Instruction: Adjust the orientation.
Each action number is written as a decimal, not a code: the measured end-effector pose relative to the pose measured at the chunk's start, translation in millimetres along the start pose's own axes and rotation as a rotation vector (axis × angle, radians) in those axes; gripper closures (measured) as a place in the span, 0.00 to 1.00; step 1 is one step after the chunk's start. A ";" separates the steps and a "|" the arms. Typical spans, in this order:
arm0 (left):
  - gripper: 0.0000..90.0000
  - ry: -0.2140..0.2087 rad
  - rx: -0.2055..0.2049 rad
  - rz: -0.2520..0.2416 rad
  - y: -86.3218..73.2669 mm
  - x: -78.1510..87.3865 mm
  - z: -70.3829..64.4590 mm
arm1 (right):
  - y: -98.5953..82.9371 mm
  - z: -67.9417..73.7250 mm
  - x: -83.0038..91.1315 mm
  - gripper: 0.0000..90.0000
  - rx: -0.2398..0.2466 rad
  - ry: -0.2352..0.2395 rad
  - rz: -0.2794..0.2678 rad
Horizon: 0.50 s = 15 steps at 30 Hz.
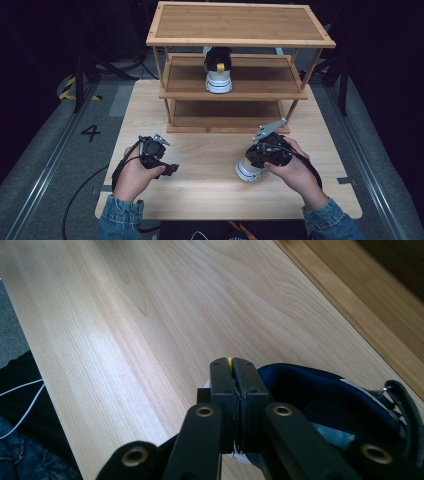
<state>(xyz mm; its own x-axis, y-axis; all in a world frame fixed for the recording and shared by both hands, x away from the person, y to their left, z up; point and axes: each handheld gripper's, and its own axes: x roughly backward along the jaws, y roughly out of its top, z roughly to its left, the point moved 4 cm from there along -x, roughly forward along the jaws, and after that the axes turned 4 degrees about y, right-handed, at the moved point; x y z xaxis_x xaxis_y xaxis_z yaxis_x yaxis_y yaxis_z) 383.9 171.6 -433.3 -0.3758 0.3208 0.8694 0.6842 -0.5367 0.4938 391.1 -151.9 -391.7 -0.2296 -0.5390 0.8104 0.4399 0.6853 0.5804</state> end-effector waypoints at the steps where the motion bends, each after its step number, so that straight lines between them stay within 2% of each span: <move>1: 0.31 0.001 0.002 -0.001 0.1 -0.1 0.1 | -0.8 -0.9 2.1 0.99 -0.003 -0.001 0.001; 6: 0.31 -0.005 0.000 0.005 1.5 -1.9 0.1 | -4.9 -2.1 11.8 0.99 -0.013 0.002 0.003; 7: 0.31 -0.004 0.003 0.003 2.7 -3.1 -0.3 | -10.3 -2.4 20.6 0.99 -0.019 0.000 0.010; 9: 0.31 -0.008 -0.003 0.007 4.4 -4.2 -0.5 | -12.4 -2.4 23.4 0.99 -0.026 0.005 0.019; 10: 0.31 -0.007 -0.010 0.005 6.0 -5.3 -0.8 | -20.3 -2.9 32.7 0.99 -0.043 0.007 0.039; 12: 0.31 -0.015 -0.015 0.009 8.3 -7.4 -2.3 | -23.3 -3.4 36.3 0.99 -0.050 0.006 0.041; 15: 0.31 -0.026 -0.027 0.018 12.8 -12.4 -4.3 | -37.4 -6.7 53.6 0.99 -0.093 -0.010 0.055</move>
<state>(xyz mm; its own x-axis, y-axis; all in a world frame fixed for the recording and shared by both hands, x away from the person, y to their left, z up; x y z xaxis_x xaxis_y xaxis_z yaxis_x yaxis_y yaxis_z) 394.7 157.4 -437.7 -0.3468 0.3311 0.8776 0.6733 -0.5635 0.4786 368.1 -209.7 -370.5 -0.2118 -0.4965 0.8418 0.5306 0.6650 0.5257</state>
